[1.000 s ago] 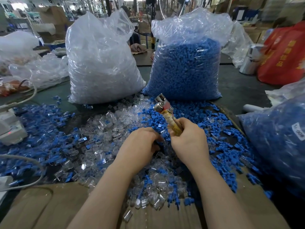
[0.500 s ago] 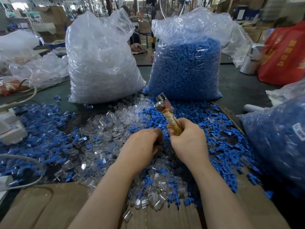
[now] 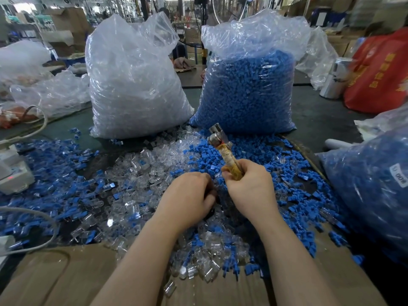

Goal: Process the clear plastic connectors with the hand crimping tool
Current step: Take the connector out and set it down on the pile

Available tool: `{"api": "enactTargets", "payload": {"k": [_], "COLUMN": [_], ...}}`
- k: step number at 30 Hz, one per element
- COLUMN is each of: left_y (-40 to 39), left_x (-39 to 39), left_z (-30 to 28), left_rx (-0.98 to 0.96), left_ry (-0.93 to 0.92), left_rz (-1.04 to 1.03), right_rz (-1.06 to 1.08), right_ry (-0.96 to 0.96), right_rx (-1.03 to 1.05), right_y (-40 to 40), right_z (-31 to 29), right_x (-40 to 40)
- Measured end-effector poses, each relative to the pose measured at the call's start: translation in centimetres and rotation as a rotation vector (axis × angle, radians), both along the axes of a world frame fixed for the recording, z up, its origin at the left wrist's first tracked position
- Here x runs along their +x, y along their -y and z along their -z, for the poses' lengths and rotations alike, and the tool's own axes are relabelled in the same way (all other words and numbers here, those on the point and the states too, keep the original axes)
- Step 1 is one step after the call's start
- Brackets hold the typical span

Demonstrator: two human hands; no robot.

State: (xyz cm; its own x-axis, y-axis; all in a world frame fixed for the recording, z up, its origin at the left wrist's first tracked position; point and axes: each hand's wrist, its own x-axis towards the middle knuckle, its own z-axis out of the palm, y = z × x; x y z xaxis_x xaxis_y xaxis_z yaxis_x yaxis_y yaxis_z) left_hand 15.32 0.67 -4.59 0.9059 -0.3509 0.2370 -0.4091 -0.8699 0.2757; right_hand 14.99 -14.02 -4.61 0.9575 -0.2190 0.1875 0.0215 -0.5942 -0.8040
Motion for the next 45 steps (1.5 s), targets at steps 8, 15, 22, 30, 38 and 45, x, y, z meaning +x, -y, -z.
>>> {"api": "enactTargets", "payload": {"k": [8,15,22,30,38,45], "left_y": [-0.4,-0.7,-1.1,-1.0,-0.8,-0.4], "left_x": [-0.1,-0.2,-0.4,-0.8,-1.0,-0.7], "left_z": [-1.3,-1.5,-1.9,-1.8,-2.6,-2.1], "left_rx": [-1.038,-1.219,-1.050,-0.138,0.000,0.085], "left_ry": [-0.295,-0.326,-0.324,-0.393,-0.410,-0.309], "left_rz": [-0.192,-0.059,0.025,0.073,0.144,0.157], "right_rz": [-0.072,-0.156,-0.147,-0.034,-0.037,-0.042], "right_ry": [-0.050,-0.039,0.013,0.054,0.077,0.099], "right_rx": [0.254,0.516,0.640,0.587,0.468,0.467], "right_y": [-0.3,-0.5,-0.4,0.0,0.0,0.2], "right_z": [-0.7,-1.2,-1.5,-1.3,-0.9,-0.9], "right_x": [-0.1,-0.4,-0.5,-0.3,-0.2,-0.2]}}
